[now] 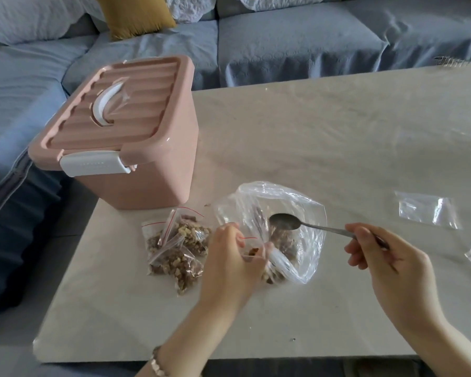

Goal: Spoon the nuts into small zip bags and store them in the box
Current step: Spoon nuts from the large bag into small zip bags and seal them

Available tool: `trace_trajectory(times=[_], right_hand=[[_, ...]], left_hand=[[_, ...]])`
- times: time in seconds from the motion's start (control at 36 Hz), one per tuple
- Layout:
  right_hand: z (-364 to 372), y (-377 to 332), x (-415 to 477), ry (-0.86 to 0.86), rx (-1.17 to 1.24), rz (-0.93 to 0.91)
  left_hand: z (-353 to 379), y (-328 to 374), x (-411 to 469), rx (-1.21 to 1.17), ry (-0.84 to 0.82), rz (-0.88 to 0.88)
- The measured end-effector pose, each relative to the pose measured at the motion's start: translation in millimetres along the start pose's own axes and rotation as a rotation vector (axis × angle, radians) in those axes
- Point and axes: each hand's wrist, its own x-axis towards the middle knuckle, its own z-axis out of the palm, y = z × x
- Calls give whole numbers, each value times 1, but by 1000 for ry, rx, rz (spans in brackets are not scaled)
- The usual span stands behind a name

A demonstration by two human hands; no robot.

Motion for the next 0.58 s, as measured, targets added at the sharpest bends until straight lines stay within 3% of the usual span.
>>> trace_trajectory(times=[0.14, 0.42, 0.58], right_hand=[[13, 9, -11, -81, -59, -37], [1, 23, -11, -14, -216, -87], [7, 24, -12, 26, -154, -82]], left_hand=[[18, 1, 12, -87, 81, -52], [7, -24, 21, -22, 334, -57], [4, -30, 10, -58, 150, -92]])
